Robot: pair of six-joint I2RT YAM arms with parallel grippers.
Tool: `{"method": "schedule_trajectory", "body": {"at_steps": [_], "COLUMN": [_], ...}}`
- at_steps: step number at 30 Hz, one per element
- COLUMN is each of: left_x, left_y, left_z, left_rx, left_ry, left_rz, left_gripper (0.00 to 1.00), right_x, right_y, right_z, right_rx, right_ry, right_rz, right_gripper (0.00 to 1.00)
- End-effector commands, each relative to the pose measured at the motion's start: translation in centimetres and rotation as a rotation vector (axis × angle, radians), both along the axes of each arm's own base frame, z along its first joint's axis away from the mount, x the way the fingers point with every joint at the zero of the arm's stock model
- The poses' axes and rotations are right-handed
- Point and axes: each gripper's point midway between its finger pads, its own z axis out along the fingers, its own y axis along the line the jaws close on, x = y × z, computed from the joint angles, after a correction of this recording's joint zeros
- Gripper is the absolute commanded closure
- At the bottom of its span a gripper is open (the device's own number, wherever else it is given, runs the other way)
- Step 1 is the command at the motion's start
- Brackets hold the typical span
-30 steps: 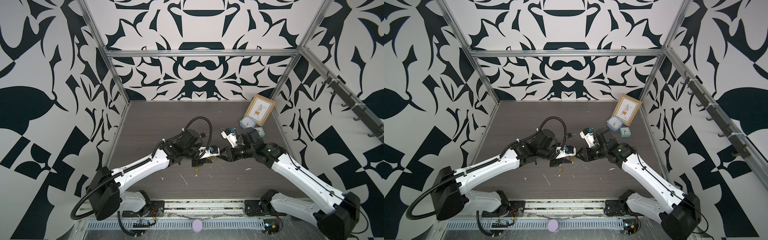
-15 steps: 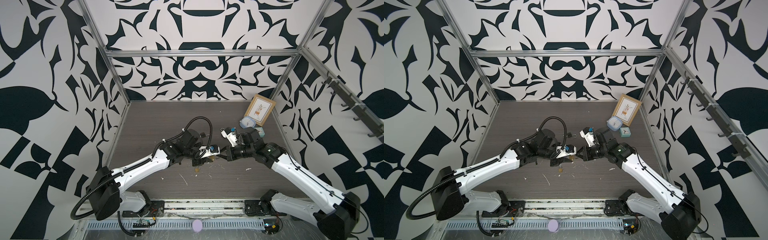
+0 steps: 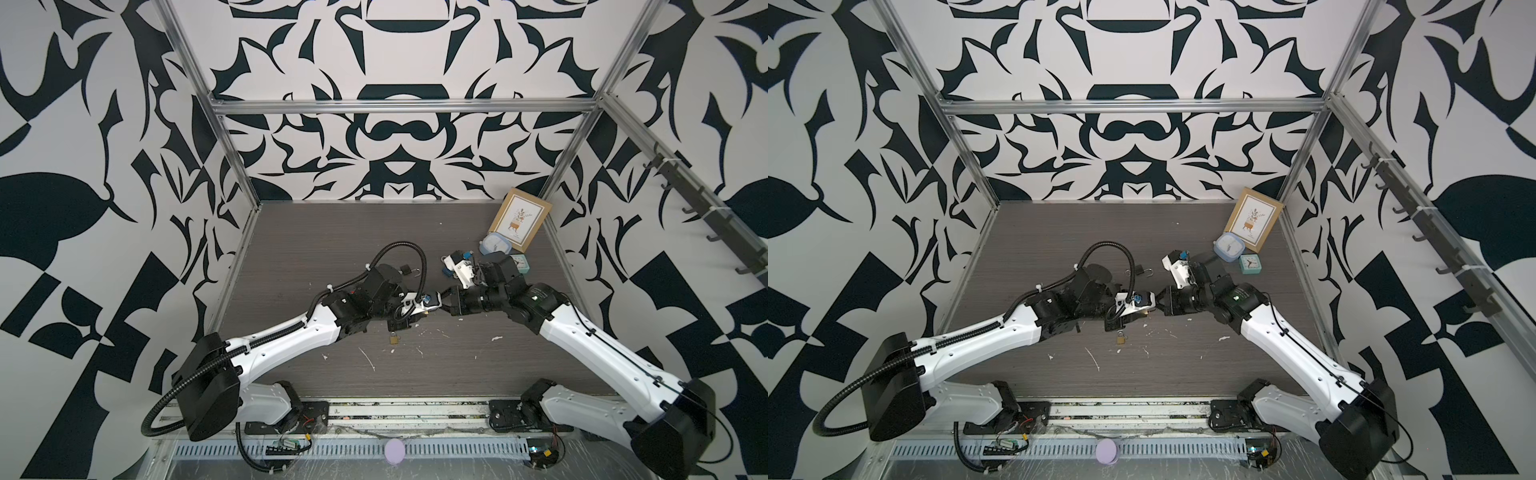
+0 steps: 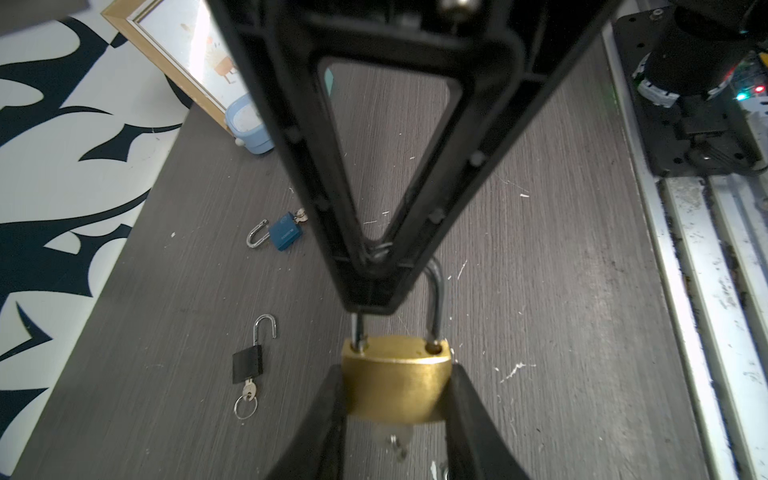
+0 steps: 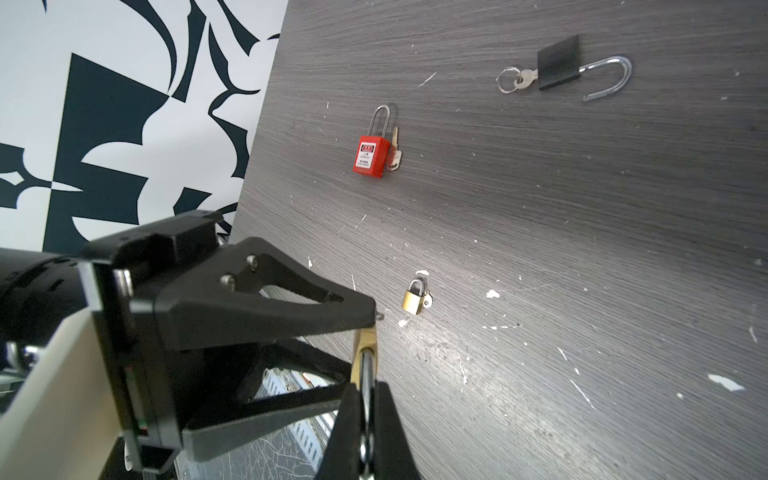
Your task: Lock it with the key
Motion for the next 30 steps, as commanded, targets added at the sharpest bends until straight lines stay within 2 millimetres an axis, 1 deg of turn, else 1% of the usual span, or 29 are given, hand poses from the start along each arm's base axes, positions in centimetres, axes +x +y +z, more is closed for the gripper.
{"method": "schedule_trajectory", "body": {"at_steps": [1,15,30], "left_x": [2.3,1.8,0.9], "left_y": [-0.5,-1.9,-3.3], "left_z": [4.1,7.1,12.5], "left_rx": [-0.115,-0.221,-0.399], "left_ry": [-0.148,-0.159,-0.119], "left_rz": [0.082,0.083,0.033], "left_gripper": [1.00,1.00,1.00], "right_x": [-0.6,0.1,-0.2], "right_y": [1.0,1.4,1.7], "right_z": [1.5,0.4,-1.7], "right_rx": [0.056,0.056,0.056], "right_ry": [0.012,0.047,0.084], "right_rz": [0.037,0.010,0.022], "right_gripper": [1.00,1.00,1.00]}}
